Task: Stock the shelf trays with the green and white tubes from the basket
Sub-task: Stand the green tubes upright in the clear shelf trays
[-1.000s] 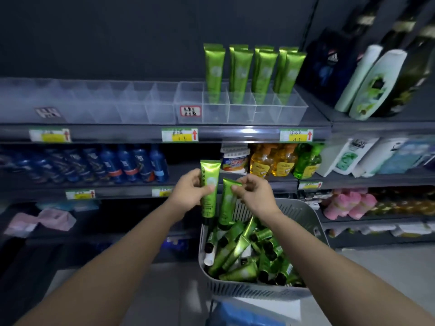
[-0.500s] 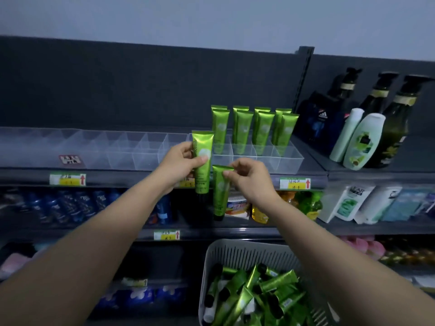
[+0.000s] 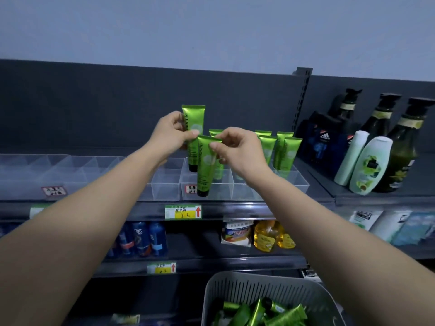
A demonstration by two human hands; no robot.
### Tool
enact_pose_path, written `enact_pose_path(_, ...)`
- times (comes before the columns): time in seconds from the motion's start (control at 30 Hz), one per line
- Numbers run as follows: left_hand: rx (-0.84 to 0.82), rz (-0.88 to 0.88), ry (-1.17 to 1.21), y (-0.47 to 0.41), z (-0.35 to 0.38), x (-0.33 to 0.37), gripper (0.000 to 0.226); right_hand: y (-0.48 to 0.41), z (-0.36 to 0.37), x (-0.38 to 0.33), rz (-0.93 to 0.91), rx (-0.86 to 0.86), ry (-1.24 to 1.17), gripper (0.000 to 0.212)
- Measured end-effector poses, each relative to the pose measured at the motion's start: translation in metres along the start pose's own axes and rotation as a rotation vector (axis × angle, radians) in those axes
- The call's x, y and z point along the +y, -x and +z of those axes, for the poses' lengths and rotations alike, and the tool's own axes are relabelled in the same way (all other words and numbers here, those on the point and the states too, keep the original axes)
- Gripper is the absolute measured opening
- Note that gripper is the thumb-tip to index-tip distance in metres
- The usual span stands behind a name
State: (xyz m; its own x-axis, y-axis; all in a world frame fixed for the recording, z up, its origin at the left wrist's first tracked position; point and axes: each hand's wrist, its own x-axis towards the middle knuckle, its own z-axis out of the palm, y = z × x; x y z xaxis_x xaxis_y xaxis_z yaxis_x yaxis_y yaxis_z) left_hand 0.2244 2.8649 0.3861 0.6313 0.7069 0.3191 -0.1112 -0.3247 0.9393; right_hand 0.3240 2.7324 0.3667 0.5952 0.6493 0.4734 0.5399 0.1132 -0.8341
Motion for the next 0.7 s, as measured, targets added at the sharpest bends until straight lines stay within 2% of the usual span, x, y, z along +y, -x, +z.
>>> enact_pose_path(0.47,-0.086,-0.064,-0.057,-0.078,-0.008,-0.054,0.032,-0.047,0.026,-0.008,-0.017,0.148,0.093,0.025)
enact_pose_path(0.7,-0.151,-0.072,-0.119,-0.093,-0.009,-0.075,0.034,-0.055,0.041,-0.002,-0.019,0.192,0.139,0.007)
